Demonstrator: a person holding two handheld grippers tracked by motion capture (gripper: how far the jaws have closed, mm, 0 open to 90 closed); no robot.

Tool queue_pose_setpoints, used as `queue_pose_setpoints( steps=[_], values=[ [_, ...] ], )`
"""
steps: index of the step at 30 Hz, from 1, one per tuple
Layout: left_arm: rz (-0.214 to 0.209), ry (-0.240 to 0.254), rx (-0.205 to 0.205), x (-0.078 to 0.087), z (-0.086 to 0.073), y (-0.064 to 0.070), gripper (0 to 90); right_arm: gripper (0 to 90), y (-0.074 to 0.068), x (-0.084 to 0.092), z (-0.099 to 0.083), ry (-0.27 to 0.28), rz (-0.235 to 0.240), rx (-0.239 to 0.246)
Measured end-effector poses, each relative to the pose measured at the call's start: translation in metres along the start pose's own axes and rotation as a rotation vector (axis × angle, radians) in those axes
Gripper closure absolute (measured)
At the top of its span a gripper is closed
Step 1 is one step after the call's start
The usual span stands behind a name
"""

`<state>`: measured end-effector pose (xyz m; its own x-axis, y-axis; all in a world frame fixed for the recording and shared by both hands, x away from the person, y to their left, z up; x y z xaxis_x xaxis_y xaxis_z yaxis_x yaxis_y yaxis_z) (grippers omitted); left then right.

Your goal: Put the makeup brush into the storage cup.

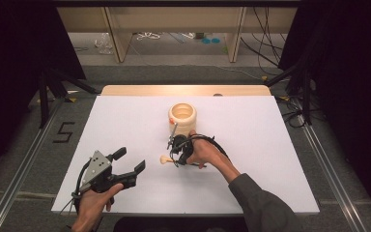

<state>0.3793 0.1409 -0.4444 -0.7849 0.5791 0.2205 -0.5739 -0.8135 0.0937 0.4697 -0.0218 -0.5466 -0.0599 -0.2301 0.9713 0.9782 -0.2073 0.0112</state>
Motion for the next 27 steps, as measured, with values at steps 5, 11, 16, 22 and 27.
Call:
queue_pose_setpoints(
  steps=[5, 11, 16, 22, 27],
  values=[
    [0.000, 0.001, 0.001, 0.0003, 0.0001, 0.0001, 18.4, 83.0, -0.0008, -0.0001, 0.0005, -0.008, -0.004, -0.010],
    [0.000, 0.000, 0.000, 0.0003, 0.0000, -0.0002, 18.3, 83.1, -0.0016, -0.0001, 0.0004, -0.023, -0.005, -0.019],
    [0.000, 0.000, 0.000, 0.0003, 0.0000, 0.0000, 18.4, 83.1, -0.0022, -0.0002, 0.0009, -0.025, -0.009, -0.024],
    [0.001, -0.001, 0.000, 0.0003, -0.0002, -0.0002, 18.4, 83.1, -0.0010, 0.0000, 0.0014, -0.033, -0.012, -0.012],
    [0.001, -0.001, -0.001, 0.0000, -0.0003, -0.0002, 18.4, 83.1, -0.0010, -0.0001, 0.0017, -0.035, -0.011, -0.019]
  ],
)
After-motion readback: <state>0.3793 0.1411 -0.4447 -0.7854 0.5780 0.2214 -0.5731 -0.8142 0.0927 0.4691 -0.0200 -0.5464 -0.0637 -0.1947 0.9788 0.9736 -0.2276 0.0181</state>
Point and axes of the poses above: each handheld gripper's, and its own axes: x roughly backward along the jaws, z roughly out of its top, y roughly to its right, the point moved 9 cm from there along -x, roughly forward along the jaws, and after that the axes turned 1 degree about -y, right-handed, at the moved point
